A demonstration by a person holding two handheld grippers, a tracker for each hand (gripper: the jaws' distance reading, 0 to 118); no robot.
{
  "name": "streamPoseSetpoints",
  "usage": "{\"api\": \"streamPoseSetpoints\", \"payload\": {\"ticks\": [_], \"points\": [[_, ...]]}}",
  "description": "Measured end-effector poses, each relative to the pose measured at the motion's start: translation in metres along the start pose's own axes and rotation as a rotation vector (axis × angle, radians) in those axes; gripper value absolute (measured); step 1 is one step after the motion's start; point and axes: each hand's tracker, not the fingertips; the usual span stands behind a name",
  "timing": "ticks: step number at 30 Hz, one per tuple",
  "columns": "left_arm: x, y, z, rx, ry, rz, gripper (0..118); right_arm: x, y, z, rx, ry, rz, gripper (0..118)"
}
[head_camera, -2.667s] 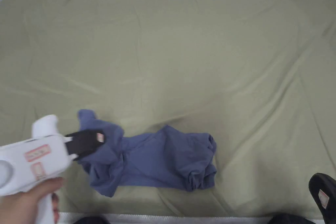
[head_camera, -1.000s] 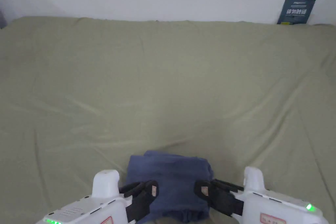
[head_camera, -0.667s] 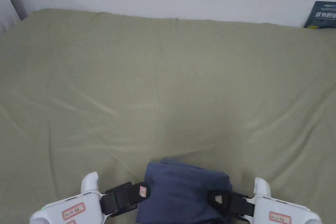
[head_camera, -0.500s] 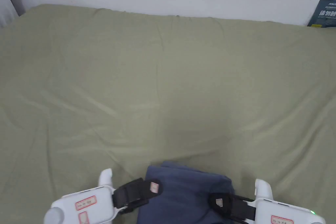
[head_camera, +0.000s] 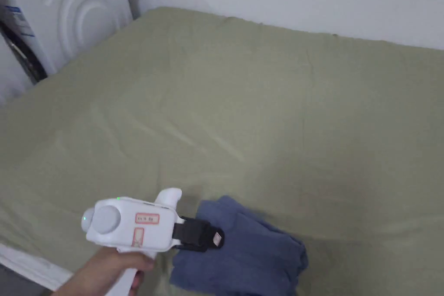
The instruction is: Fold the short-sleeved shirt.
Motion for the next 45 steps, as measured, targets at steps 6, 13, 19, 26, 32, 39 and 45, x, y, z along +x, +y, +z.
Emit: {"api": "streamPoseSetpoints", "payload": {"ticks": [6,13,19,26,32,39,45], "points": [[-0.165,0.064,0.136,-0.111,0.195,-0.003,24,-0.008,-0.014,0.024,0.034,-0.155,-0.023,2],[-0.205,0.06,0.165,-0.013,0.13,0.135,31,-0.022,-0.021,0.023,0.022,-0.253,0.016,2],[-0.181,0.051,0.215,0.133,0.192,0.099,118,-0.032,-0.017,0.013,-0.006,-0.243,0.052,2],[-0.075,0.004,0.285,0.32,0.639,-0.063,98,-0.073,-0.011,0.021,0.05,-0.204,0.237,2],[0.104,-0.062,0.229,0.708,0.816,-0.448,15,-0.111,0.008,0.062,0.273,-0.344,0.358,3],[0.34,-0.105,0.14,1.073,0.493,-0.606,15,-0.174,0.054,0.149,0.645,-0.478,0.617,3],[0.458,-0.122,0.113,1.173,0.441,-0.772,15,-0.202,0.056,0.217,0.832,-0.578,0.653,3]]}}
